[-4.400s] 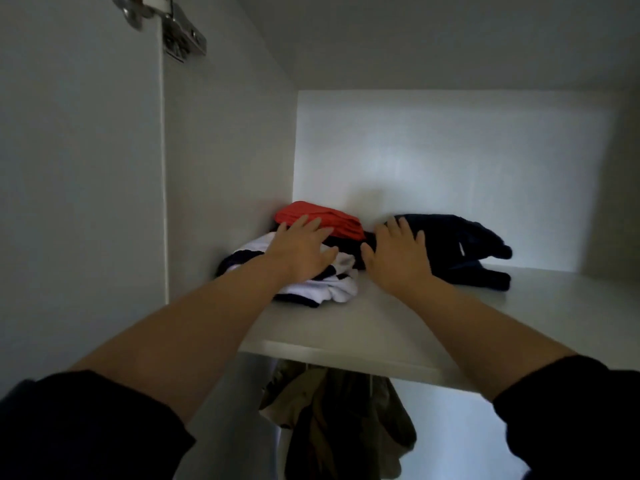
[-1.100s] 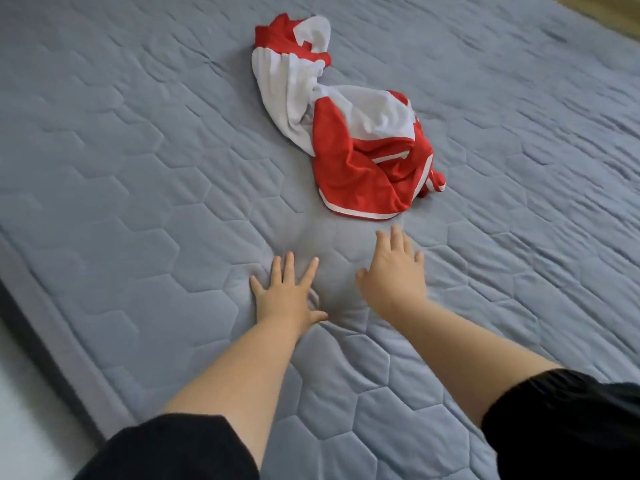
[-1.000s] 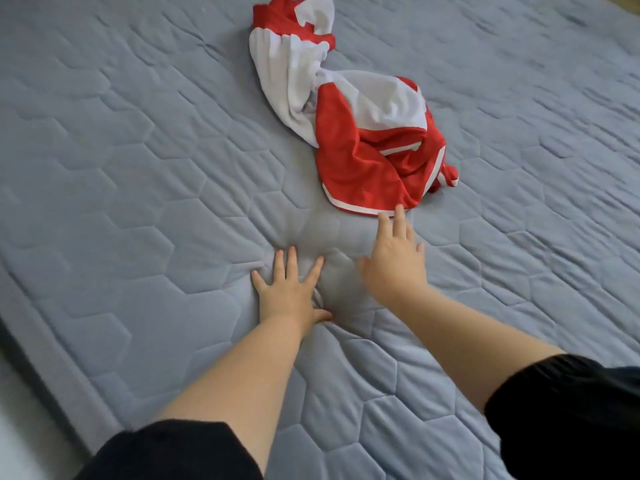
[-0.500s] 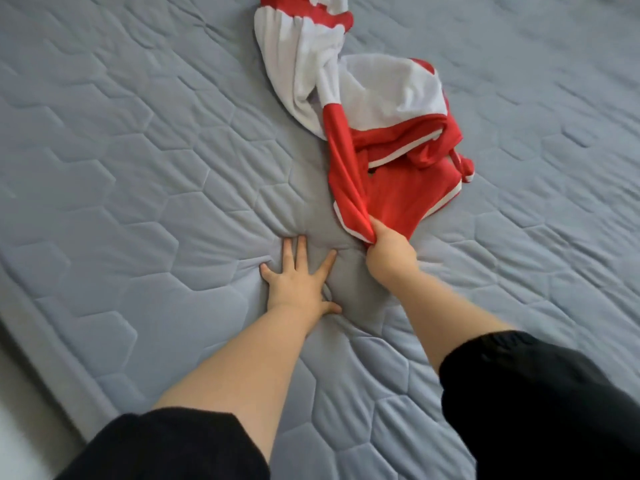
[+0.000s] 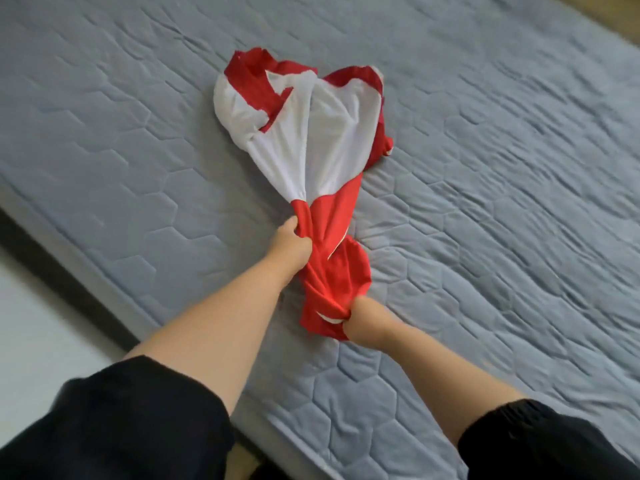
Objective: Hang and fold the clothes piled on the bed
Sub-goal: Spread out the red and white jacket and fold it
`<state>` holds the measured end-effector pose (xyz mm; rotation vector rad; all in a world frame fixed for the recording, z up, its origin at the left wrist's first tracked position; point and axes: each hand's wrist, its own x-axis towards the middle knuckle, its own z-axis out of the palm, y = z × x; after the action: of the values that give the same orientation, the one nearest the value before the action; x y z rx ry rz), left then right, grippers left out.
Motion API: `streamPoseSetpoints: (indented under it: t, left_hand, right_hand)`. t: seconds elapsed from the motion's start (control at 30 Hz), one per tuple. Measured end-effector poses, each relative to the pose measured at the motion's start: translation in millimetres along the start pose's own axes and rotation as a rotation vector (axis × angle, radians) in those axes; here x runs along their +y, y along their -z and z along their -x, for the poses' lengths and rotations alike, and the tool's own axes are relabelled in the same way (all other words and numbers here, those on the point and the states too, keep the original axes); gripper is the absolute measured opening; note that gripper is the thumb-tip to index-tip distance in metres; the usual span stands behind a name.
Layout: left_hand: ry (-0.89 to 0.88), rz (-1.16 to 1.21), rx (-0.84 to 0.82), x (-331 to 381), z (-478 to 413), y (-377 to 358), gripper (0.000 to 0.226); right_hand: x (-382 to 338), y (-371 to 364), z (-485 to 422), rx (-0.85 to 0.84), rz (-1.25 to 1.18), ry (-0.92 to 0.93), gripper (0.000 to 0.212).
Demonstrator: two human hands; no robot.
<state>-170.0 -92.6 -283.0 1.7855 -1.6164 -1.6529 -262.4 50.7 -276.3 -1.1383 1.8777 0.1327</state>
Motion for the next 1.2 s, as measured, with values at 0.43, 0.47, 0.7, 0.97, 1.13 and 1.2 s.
streamPoseSetpoints:
  t: [0.43, 0.47, 0.7, 0.97, 1.13, 1.2]
  left_hand:
    - [0.083, -0.314, -0.889, 60, 220, 18, 0.029]
    - [0.107, -0.182, -0.795, 60, 230, 17, 0.023]
    - [-0.014, -0.224, -0.528, 42, 282, -18, 0.053]
    - [-0.124, -0.486, -0.720, 29, 321, -89, 0.017]
    - [-0.285, -0.527, -0.315, 38, 309, -91, 0.045]
    - [-0.278, -0.467, -0.117, 42, 299, -86, 0.045]
  right_hand:
    - [47, 41, 165, 0.112, -0.014, 0.248, 0.019]
    - [49, 41, 183, 0.068, -0.239, 0.179, 0.017]
    - [79, 56, 273, 0.007, -1.228, 0.008, 0.031]
    - [126, 95, 312, 0.306, -1.611, -0.278, 0.028]
    - [178, 103, 309, 0.744, -0.779, -0.350, 0.027]
    - [190, 96, 309, 0.783, -0.554, -0.364, 0.031]
